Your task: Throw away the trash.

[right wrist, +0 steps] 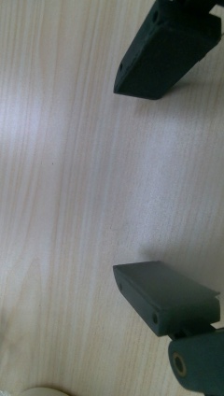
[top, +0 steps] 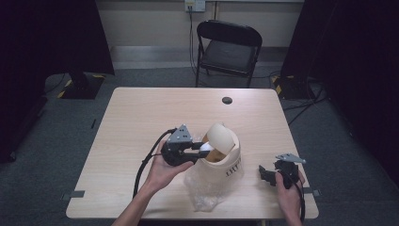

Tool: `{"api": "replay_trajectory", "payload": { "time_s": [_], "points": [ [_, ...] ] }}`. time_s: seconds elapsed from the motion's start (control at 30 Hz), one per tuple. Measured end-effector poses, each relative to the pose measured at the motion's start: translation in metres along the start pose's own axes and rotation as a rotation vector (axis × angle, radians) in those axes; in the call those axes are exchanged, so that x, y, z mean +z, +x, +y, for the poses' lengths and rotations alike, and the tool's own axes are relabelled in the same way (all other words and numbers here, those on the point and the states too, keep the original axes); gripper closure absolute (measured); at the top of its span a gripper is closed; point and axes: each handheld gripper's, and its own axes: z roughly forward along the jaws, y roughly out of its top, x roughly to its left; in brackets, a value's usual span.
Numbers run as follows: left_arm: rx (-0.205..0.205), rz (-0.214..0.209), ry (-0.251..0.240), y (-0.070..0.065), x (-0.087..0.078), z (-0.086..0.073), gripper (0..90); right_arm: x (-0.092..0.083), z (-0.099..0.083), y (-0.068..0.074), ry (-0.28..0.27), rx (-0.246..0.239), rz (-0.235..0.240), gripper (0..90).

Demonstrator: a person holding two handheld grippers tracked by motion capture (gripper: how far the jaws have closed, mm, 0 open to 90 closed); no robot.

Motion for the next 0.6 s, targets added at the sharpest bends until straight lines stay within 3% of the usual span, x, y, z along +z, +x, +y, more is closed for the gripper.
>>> {"api": "replay_trajectory", "payload": {
  "time_s": [0.6],
  "points": [
    [-0.015, 0.0, 0.071, 0.0, 0.027, 0.007, 64.3, 0.0, 0.0, 0.0, 0.0, -0.001, 0.0, 10.7]
  ]
}}
